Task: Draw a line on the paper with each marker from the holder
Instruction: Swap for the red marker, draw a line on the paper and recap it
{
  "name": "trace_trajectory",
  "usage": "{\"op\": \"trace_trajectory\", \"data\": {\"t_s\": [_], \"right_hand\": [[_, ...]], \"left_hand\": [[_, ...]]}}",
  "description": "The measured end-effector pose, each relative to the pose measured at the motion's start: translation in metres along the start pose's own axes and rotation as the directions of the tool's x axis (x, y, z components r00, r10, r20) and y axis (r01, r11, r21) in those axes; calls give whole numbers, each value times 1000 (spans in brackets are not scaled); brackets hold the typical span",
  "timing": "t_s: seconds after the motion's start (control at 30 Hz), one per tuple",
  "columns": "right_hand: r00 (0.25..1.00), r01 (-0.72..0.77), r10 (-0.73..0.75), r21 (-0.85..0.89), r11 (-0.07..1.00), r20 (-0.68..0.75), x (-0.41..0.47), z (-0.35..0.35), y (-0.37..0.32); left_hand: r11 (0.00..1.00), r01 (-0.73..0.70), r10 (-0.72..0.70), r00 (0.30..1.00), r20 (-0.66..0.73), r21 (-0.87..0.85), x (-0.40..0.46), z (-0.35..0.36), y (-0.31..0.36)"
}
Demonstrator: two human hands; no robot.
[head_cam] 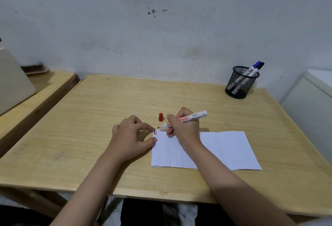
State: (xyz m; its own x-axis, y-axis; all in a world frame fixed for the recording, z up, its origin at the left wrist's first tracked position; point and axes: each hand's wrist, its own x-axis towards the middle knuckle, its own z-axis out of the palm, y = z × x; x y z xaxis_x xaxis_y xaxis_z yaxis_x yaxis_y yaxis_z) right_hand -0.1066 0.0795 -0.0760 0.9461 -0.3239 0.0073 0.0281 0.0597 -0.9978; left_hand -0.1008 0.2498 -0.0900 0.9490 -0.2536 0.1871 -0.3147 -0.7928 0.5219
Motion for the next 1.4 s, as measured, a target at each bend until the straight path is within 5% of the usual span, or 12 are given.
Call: {"op": "trace_trajectory", "data": {"t_s": [0.3,0.5,0.6,0.67,0.77,0.93,1.4], "right_hand": [[952,107,-7,310,945,-306,4,-9,-17],[939,210,-92,340,917,-331,0,-32,-43],[939,241,-137,319,917,-315,-6,-48,-53],[949,244,-162,303,921,-270,-11,-59,-59],[966,239,-201,272,932,-160,-20,-72,-68],[960,280,-271,276,920,-71,-35,-88,-83],[931,363,-360,199,910,-52,-52,-100,-94]], "left_hand": [[985,-66,77,995,59,-162,33,-7,23],[990,-123,111,980,166,67,68,0,39],[995,-38,50,991,128,-92,66,-3,45],[920,53,-13,994,105,-389,58,-11,56],[626,117,-9,990,143,-771,40,-26,78],[350,136,53,985,164,-927,15,-36,111],[348,94,124,982,146,-933,-8,-36,150]]}}
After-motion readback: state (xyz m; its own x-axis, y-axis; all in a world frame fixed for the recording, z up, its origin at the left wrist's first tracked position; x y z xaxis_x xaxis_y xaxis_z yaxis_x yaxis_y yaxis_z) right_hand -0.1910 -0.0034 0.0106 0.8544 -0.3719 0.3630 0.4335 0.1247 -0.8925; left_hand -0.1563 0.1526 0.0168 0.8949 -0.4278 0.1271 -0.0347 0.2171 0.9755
